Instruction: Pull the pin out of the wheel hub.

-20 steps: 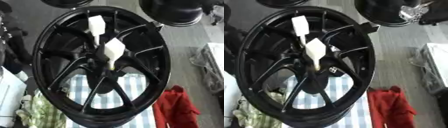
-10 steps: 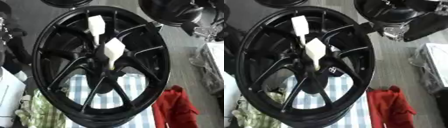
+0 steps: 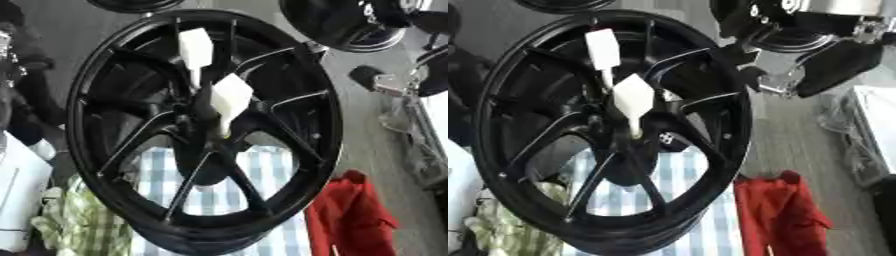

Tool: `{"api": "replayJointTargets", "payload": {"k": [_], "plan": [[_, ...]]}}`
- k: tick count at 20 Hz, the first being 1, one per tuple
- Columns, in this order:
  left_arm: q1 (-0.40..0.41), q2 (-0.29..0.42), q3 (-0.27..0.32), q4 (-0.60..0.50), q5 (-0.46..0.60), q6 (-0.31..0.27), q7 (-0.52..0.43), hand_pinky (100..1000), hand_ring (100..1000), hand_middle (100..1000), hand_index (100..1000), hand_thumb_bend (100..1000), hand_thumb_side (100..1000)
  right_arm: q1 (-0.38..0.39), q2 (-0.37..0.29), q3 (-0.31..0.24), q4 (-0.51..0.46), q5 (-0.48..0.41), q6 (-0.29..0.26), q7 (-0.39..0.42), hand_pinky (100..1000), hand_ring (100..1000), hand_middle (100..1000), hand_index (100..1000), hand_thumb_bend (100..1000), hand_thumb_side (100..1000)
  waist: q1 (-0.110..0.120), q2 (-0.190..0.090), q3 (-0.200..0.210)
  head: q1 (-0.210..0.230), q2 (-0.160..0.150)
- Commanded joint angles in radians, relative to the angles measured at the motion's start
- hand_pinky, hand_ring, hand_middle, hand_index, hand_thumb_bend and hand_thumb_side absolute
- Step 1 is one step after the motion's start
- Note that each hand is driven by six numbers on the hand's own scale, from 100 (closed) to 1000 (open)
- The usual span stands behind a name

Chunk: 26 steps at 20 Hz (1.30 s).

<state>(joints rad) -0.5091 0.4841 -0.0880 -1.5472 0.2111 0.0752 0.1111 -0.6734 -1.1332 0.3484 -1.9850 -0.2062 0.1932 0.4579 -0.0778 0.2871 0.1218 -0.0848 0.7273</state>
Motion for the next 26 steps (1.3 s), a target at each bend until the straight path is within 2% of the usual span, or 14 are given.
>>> {"api": "replayJointTargets", "payload": {"k": [1,3,8,12,18,21,26], "plan": [[-0.011,0.035,0.005,-0.021,-0.002,-0.001,-0.002,754,817,759,801,100,865,-0.029,-0.002,0.002,0.008,0.011,-0.001,0.023,894,842,908,857,192,277,0.002,-0.012,0.001,-0.002,0.002],[-0.01,0.037,0.007,-0.024,0.0,-0.003,0.001,754,818,759,801,100,864,-0.045,0.013,0.012,0.019,0.019,-0.001,0.035,894,844,912,861,196,262,0.002,-0.009,0.004,-0.003,0.004],[-0.001,0.044,0.008,-0.029,0.002,-0.001,0.005,754,818,759,801,100,867,-0.107,0.065,0.039,0.05,0.059,-0.005,0.073,893,848,907,864,260,100,-0.002,-0.009,0.008,-0.004,0.006],[0.006,0.051,0.008,-0.03,0.001,0.0,0.005,754,819,759,801,100,866,-0.16,0.107,0.06,0.078,0.112,-0.009,0.1,886,820,869,840,391,100,-0.009,-0.014,0.007,-0.006,0.009],[0.014,0.07,0.006,-0.029,0.001,0.001,0.004,754,819,759,801,100,867,-0.215,0.159,0.091,0.123,0.194,-0.014,0.131,888,817,852,827,412,109,-0.016,-0.02,0.006,-0.004,0.014],[0.017,0.079,0.005,-0.026,0.0,0.002,0.003,754,819,759,801,100,867,-0.239,0.19,0.11,0.151,0.229,-0.01,0.148,888,816,804,828,414,119,-0.02,-0.022,0.006,-0.002,0.015],[0.016,0.085,0.002,-0.022,-0.003,0.003,0.001,753,820,759,801,100,868,-0.27,0.233,0.129,0.191,0.268,-0.014,0.17,892,819,786,822,412,106,-0.025,-0.02,0.011,-0.009,0.013]]}}
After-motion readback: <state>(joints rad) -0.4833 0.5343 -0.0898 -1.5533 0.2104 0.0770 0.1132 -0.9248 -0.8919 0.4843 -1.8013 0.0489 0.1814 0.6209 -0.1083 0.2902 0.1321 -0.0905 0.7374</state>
